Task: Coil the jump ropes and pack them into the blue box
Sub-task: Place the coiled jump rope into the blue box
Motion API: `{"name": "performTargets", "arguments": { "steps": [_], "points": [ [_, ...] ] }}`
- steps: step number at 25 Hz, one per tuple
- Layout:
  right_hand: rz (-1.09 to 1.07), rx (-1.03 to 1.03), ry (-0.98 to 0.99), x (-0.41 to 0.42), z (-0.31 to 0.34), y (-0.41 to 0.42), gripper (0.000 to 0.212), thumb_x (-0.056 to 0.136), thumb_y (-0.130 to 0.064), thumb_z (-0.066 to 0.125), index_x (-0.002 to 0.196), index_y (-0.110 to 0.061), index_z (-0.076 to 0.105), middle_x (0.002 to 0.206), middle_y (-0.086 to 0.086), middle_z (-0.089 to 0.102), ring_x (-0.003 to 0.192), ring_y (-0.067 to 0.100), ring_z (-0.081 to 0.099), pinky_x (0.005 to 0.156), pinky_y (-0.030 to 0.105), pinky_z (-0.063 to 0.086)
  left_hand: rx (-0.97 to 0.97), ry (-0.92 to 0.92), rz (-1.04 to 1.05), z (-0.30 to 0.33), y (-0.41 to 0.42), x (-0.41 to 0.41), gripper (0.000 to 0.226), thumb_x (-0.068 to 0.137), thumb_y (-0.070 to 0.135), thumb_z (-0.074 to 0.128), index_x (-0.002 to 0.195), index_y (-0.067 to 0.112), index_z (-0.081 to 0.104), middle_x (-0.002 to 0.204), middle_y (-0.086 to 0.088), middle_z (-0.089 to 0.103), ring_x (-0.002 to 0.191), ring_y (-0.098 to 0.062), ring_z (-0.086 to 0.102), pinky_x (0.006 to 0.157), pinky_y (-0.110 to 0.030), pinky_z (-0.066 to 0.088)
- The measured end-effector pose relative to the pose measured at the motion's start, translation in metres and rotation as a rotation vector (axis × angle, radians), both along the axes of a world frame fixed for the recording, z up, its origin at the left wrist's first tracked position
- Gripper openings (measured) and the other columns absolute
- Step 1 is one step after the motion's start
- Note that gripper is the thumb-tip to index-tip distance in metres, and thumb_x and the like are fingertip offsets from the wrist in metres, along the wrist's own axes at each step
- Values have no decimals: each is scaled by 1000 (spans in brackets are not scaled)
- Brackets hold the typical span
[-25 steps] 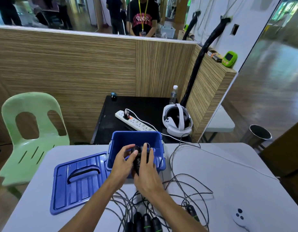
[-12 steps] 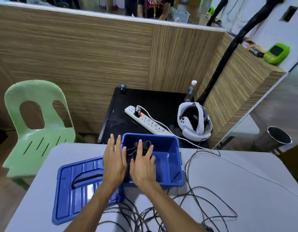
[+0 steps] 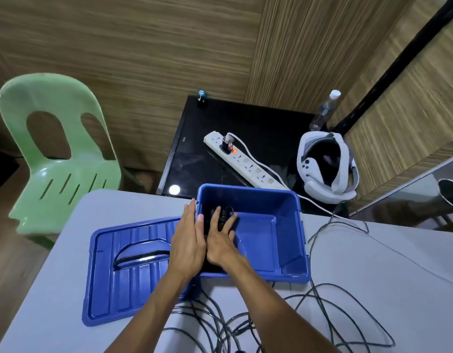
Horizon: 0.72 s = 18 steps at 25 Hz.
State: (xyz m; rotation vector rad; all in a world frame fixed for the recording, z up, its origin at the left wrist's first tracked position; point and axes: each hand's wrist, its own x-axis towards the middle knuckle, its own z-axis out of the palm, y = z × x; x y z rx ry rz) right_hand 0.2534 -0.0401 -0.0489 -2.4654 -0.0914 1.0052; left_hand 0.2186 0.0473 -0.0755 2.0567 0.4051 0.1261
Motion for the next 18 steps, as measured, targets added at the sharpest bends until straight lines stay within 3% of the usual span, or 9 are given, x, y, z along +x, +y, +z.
{"name": "performTargets", "arguments": {
  "steps": [3,6,9,11,14,18],
  "points": [
    [17,10,20,1,3,-5,91,100,-16,46,149,-30,-30,148,17,-46,148,44,-2,115,59,15,16,-7,-21,-4,2,1,58,96,64,14,149,41,19,152,12,36,138,-9,37,110,-46,36],
    [42,31,-3,1,10,-14,86,102,-34,42,148,-33,-30,153,17,-37,148,43,0,117,57,13,47,-16,-27,-1,3,0,57,96,62,16,149,39,21,149,10,40,135,-11,41,108,-46,39],
    [40,43,-72,-9,26,-27,81,102,-42,40,153,-28,-22,160,15,-23,149,37,-8,119,56,10,107,16,-61,9,2,-1,67,95,64,18,152,29,20,156,2,30,144,-15,27,116,-46,27],
    [45,66,-161,-21,41,-38,77,102,-42,40,156,-24,-12,162,15,-17,150,34,-9,120,53,8,244,55,-58,21,4,-3,68,98,59,20,153,19,18,159,-8,23,146,-22,21,118,-44,21],
    [-21,124,-377,-55,65,-68,71,102,-45,42,158,-23,3,164,14,-8,150,29,-10,120,48,11,506,-97,-159,53,-2,-24,64,98,51,26,150,12,28,155,-17,29,141,-31,30,113,-46,28],
    [-209,239,-624,-130,67,-119,63,100,-41,50,155,-24,24,162,11,11,150,26,5,118,42,18,785,-391,-512,76,-27,-78,51,95,40,47,140,13,45,143,-10,44,128,-31,43,104,-43,34]
  ]
}}
